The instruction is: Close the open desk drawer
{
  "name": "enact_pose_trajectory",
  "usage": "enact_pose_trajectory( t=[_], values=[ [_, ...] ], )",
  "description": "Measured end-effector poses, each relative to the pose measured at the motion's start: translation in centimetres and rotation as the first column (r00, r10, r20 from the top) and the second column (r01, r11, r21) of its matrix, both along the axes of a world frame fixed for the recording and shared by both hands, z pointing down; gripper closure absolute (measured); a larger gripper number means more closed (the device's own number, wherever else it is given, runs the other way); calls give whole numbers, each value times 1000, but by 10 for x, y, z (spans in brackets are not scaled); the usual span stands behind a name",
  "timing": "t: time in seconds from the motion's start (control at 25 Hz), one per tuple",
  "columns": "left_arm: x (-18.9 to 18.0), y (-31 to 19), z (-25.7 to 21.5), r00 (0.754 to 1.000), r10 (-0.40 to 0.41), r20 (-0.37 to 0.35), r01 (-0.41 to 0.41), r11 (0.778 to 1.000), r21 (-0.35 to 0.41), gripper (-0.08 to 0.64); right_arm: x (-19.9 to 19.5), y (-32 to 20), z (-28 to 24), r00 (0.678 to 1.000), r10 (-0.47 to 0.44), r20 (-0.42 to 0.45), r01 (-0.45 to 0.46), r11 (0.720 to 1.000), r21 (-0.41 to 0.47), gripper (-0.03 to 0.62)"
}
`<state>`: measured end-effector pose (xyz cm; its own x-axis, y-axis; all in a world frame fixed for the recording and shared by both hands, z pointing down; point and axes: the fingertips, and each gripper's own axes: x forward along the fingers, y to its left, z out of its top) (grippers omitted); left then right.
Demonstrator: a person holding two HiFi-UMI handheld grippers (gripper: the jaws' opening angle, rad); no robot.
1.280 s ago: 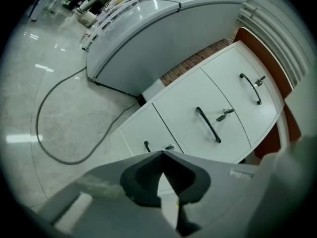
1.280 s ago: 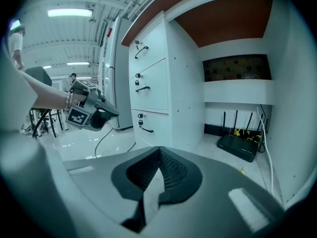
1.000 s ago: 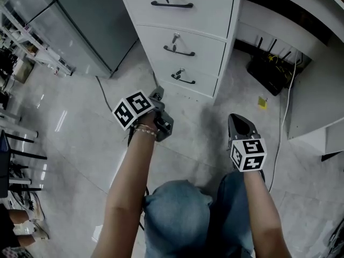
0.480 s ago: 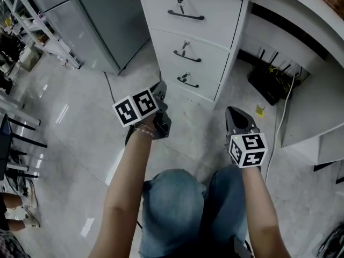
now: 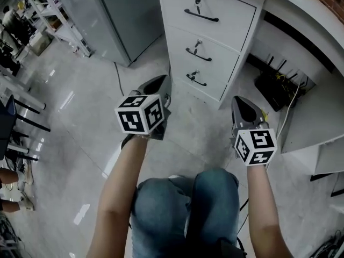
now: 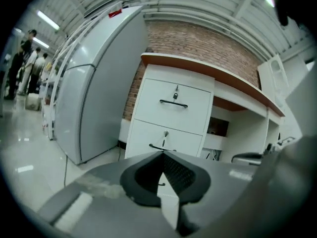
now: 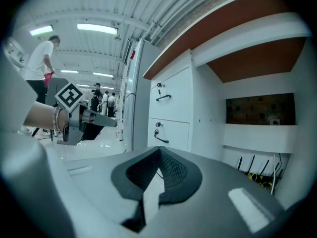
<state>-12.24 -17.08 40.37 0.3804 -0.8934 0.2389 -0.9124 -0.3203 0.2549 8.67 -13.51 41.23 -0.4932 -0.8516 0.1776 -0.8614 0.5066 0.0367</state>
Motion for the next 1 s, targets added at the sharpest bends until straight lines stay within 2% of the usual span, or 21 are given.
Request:
enact_pose_trajectory(
  t=[0.12, 0.2, 0.32, 0.52, 0.72, 0.88, 1.0],
  values=[
    [8, 17, -19, 993, 29, 115, -39, 996, 83, 561, -2, 0, -20, 1000, -11, -11, 11, 999, 43, 594],
    [8, 28, -35, 988, 24, 153, -44, 990, 133, 561, -4, 2, -32, 1000, -11, -10, 11, 998, 69, 594],
    [2, 39, -53, 987, -8, 159, -19, 985, 169, 561, -13, 11, -47, 1000, -21, 8, 20, 995, 101, 594],
    [4, 54, -76, 976, -20, 215, -27, 976, 215, 561, -23, 24, -66, 999, -36, -7, 37, 990, 134, 595],
    [-4, 67, -102, 977, -94, 191, 37, 959, 281, 561, -22, 30, -85, 999, -37, 2, 36, 983, 181, 595],
    [2, 73, -117, 962, -117, 247, 27, 940, 339, 561, -16, 36, -98, 1000, -12, 8, 10, 977, 213, 595],
    [5, 74, -126, 959, -124, 255, 23, 930, 366, 561, -10, 36, -107, 1000, 7, 14, -10, 974, 226, 595]
  ],
)
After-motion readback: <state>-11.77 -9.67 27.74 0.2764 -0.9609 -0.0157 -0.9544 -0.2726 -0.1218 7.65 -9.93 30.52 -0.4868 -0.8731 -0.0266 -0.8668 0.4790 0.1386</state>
